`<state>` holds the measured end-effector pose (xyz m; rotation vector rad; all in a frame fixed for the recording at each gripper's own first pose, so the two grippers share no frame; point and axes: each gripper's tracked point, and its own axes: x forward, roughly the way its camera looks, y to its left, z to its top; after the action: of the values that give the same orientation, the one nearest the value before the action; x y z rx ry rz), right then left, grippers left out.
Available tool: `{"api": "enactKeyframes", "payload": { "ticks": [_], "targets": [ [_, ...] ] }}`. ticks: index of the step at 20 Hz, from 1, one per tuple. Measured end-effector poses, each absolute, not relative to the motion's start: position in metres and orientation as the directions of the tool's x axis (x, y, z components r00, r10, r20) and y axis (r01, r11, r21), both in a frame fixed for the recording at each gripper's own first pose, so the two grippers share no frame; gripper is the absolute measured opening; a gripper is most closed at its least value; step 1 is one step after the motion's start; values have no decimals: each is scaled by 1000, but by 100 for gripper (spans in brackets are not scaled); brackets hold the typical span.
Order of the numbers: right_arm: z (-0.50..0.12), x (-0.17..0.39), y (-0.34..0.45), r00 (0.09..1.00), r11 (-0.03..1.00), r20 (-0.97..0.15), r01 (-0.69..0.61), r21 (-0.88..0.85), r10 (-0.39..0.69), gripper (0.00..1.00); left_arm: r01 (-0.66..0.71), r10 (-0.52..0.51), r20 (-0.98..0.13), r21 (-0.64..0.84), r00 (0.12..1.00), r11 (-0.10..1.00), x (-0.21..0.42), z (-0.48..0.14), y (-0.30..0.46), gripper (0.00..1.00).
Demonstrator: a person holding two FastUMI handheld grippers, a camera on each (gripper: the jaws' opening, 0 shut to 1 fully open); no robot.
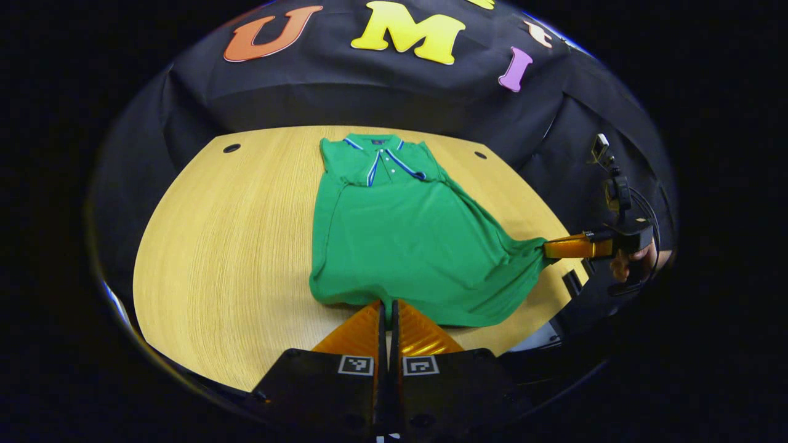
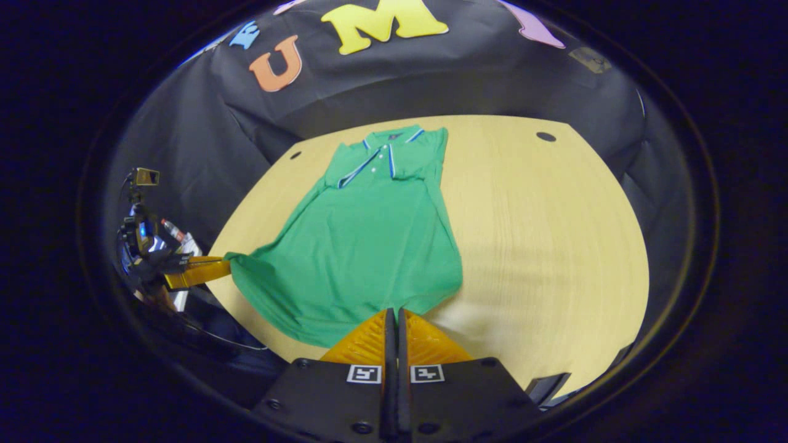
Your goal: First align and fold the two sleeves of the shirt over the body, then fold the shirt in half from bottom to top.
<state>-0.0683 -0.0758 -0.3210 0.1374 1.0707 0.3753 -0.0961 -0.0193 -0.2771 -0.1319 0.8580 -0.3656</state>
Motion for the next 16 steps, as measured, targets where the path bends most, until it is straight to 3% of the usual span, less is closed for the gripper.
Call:
{"api": "enactKeyframes", "payload": {
  "ticks": [16],
  "targets": [
    [-241,177,-53,641,933,-678,-241,267,359,2,243,-308,-533,-190,788,951,128,-197,28,3]
  ]
}}
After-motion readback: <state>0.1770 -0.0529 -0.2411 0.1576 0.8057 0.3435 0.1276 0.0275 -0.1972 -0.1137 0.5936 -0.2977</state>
